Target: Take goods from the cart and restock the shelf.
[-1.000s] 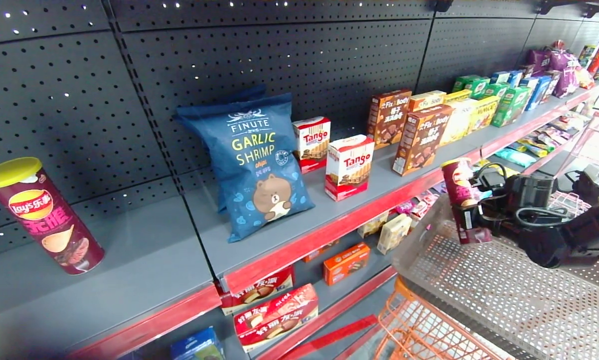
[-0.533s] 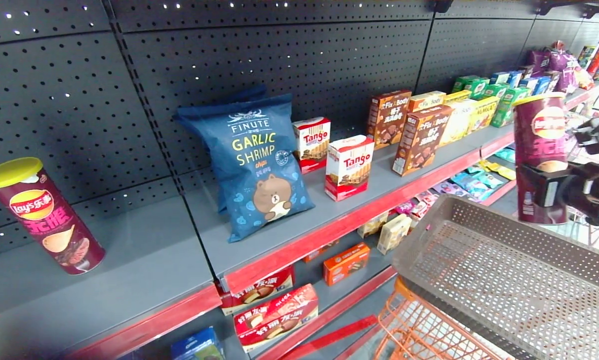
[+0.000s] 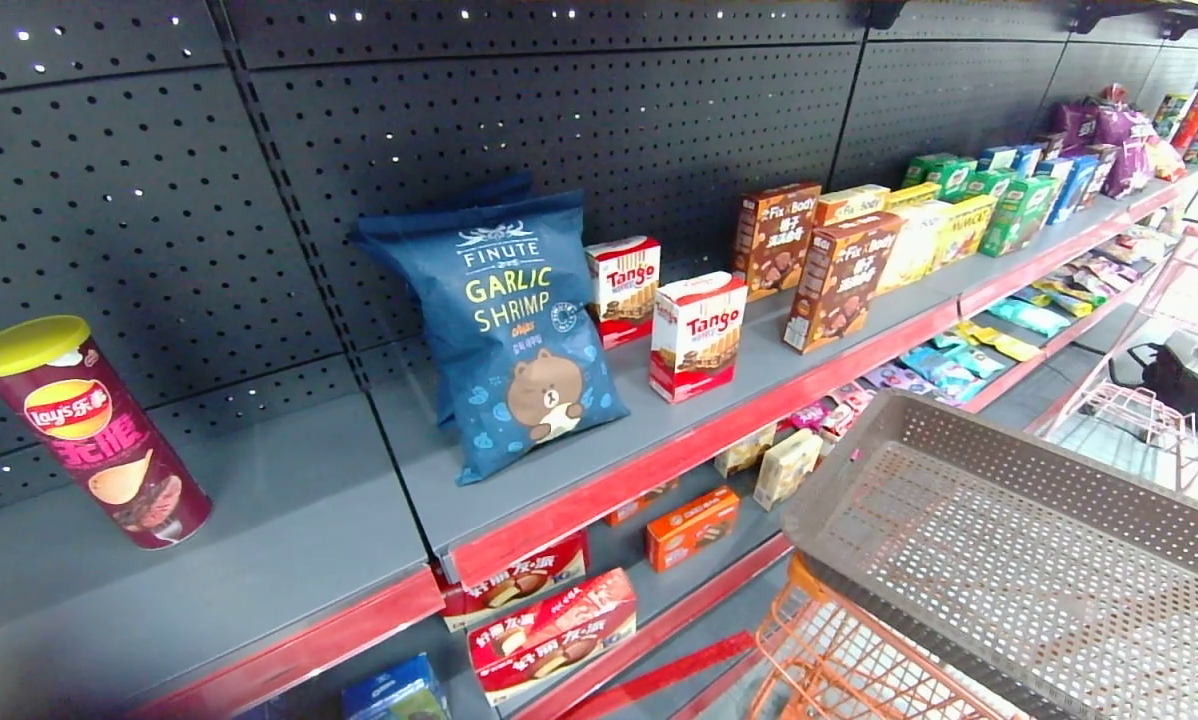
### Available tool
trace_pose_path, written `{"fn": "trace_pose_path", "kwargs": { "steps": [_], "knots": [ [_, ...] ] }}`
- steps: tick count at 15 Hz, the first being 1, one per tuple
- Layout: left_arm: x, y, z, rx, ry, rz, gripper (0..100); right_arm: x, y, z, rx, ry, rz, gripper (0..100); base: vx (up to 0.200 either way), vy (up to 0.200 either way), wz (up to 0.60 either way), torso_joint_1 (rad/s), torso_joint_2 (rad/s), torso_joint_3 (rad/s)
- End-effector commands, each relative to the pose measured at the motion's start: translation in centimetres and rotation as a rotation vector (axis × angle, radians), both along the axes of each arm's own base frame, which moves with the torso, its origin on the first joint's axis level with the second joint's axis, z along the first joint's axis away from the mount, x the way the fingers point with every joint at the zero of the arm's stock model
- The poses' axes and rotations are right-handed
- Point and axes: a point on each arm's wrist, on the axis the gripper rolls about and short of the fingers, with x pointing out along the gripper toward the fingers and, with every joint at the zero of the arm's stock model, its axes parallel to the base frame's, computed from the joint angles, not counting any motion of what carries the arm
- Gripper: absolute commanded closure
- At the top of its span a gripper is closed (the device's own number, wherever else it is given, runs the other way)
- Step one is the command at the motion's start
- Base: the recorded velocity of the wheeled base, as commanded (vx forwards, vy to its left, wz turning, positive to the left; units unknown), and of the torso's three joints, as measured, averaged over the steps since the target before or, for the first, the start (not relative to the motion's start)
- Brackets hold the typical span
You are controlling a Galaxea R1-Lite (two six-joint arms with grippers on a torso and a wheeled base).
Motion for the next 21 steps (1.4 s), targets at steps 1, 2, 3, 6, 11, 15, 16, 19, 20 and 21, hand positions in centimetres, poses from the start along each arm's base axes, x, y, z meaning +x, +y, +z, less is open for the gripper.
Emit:
{"fn": "trace_pose_path", "kwargs": {
  "steps": [1,2,3,6,11,15,16,19,20,21],
  "knots": [
    [0.0,0.0,0.0,0.000,0.000,0.002,0,-2.8,0.3,0.1,-0.014,-0.073,-0.035,100,0.000,0.000,0.00,0.000,0.00,0.000],
    [0.0,0.0,0.0,0.000,0.000,0.000,0,-2.8,0.3,0.5,-0.014,-0.075,-0.036,100,0.000,0.000,0.00,0.000,0.00,0.000],
    [0.0,0.0,0.0,0.000,0.000,0.000,0,-2.9,0.3,1.4,-0.015,-0.065,-0.035,100,0.000,0.000,0.00,0.000,0.00,0.000],
    [0.0,0.0,0.0,0.000,0.002,0.000,0,-4.2,0.4,1.1,-0.031,-0.023,-0.064,100,0.000,0.000,0.00,0.000,0.00,0.000],
    [0.0,0.0,0.0,0.000,0.002,0.000,0,-5.5,0.7,3.1,-0.156,-0.109,-0.076,100,0.000,0.000,0.00,0.000,0.00,0.000],
    [0.0,0.0,0.0,0.000,0.002,0.000,0,-5.7,0.8,3.3,-0.170,-0.166,-0.082,100,0.000,0.000,0.00,0.000,0.00,0.000],
    [0.0,0.0,0.0,0.000,0.002,0.000,0,-5.7,0.8,3.3,-0.168,-0.162,-0.091,100,0.000,0.000,0.00,0.000,0.00,0.000],
    [0.0,0.0,0.0,0.004,0.002,-0.003,0,-5.7,0.7,3.2,-0.167,-0.159,-0.096,100,0.000,0.000,0.00,0.000,0.00,0.000],
    [0.0,0.0,0.0,0.003,0.002,-0.003,0,-5.7,0.7,3.2,-0.166,-0.157,-0.099,100,0.000,0.000,0.00,0.000,0.00,0.000],
    [0.0,0.0,0.0,0.001,0.002,-0.001,0,-5.7,0.7,3.1,-0.164,-0.153,-0.099,100,0.000,0.000,0.00,0.000,0.00,0.000]
  ]
}}
